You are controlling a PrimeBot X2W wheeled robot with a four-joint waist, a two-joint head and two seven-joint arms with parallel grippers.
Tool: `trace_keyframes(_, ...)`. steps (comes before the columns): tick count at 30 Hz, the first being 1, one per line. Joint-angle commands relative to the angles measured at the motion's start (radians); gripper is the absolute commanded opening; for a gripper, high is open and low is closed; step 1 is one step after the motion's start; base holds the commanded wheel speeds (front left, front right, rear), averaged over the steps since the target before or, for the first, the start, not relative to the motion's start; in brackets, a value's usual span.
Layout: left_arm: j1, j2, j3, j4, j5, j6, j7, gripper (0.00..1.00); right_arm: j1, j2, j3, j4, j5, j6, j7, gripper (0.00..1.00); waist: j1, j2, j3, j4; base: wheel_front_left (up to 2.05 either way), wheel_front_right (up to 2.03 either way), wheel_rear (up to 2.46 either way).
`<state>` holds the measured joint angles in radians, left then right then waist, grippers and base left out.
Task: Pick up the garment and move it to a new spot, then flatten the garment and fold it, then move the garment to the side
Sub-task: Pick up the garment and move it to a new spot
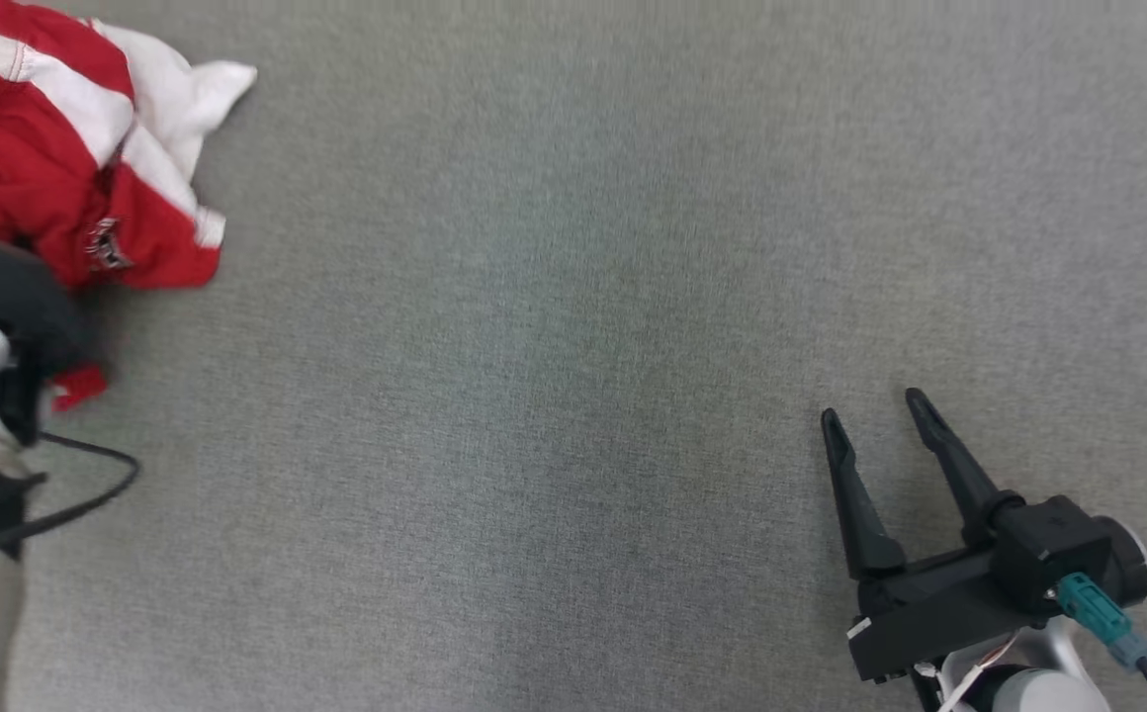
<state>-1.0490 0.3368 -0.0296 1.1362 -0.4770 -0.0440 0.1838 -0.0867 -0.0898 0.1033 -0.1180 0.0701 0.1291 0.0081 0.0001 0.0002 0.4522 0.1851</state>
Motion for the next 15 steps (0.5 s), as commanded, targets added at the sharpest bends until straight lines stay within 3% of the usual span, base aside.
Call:
trace_keyframes(1,-0.024,0.031,0.000,-0.009,0.002,0.000,0.003,0.00,-0.008,0.010,0.002,0.020,0.014,0.003,-0.015,1.00,-0.0001,-0.0002,-0.074,-0.006,0.00,0.00,0.00)
trace_keyframes(10,-0.100,0.150,-0.010,-0.116,0.009,-0.028,0.086,0.00,-0.048,0.038,0.016,0.162,0.068,0.003,-0.114,1.00,-0.0001,-0.0002,-0.235,-0.034,0.00,0.00,0.00)
trace_keyframes(15,-0.138,0.145,-0.024,-0.236,-0.012,-0.052,0.144,0.00,-0.043,0.040,0.013,0.234,0.130,0.003,-0.171,1.00,-0.0001,-0.0002,-0.308,-0.052,0.00,0.00,0.00)
